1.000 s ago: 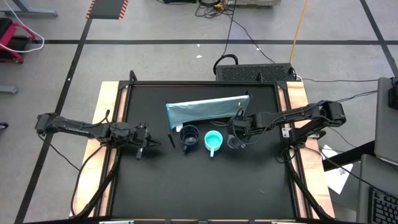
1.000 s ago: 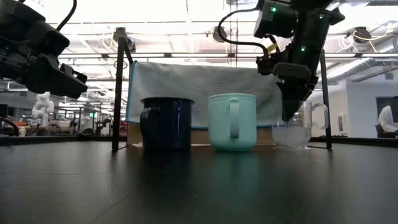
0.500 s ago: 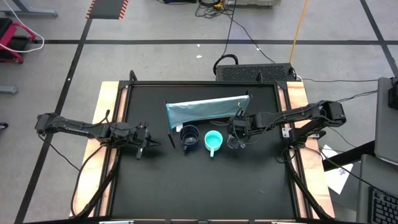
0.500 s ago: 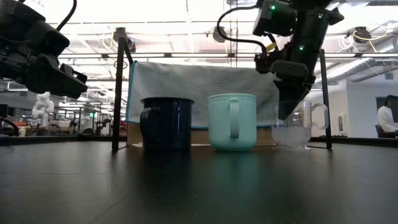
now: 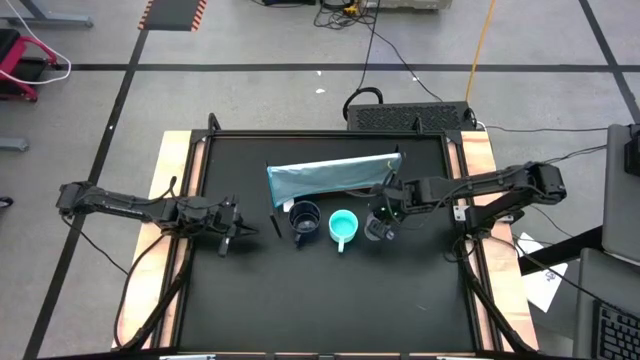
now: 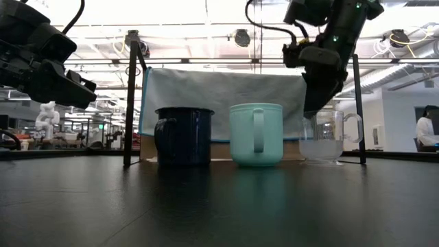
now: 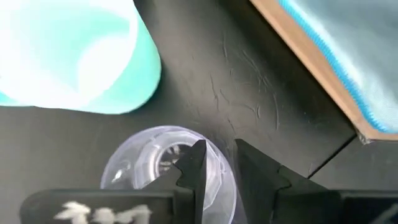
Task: Stack small to large cups/mugs on shelf
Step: Return to Home Position
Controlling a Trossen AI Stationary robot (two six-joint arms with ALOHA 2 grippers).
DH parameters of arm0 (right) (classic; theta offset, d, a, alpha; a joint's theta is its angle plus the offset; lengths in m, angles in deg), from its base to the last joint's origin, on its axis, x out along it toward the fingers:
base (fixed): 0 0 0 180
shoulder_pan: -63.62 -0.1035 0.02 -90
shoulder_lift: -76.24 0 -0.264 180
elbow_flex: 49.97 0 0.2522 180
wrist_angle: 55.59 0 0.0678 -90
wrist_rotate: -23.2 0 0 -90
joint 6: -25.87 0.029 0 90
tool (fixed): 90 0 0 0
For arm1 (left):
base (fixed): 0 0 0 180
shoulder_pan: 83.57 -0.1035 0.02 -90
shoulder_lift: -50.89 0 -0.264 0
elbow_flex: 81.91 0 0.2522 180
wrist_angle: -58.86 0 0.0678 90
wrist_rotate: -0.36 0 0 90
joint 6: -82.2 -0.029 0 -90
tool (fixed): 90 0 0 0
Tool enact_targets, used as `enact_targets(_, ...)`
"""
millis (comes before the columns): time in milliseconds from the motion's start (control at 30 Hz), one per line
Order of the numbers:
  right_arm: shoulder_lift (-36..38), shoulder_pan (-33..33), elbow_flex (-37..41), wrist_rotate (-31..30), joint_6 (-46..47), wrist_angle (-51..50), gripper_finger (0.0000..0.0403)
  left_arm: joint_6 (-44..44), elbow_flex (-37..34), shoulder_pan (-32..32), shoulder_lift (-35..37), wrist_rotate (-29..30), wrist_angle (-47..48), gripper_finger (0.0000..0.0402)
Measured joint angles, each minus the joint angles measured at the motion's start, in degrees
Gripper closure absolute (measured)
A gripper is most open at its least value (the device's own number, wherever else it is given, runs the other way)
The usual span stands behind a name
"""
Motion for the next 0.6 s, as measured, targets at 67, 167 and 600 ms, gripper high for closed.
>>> enact_targets(67,1.1,-0.1,0.0,0.0,-0.2,0.5,0.0330,0.1,0.0,0.0,0.0,0.0,0.0,0.0378)
enact_targets(167,2.4,-0.5,0.0,0.0,-0.9,1.2,0.0330,0.1,0.0,0.0,0.0,0.0,0.0,0.0378)
enact_targets(600,3.5,-2.4,0.0,9.1,-2.8,9.1,0.0330,0.1,0.0,0.0,0.0,0.0,0.2,0.0378)
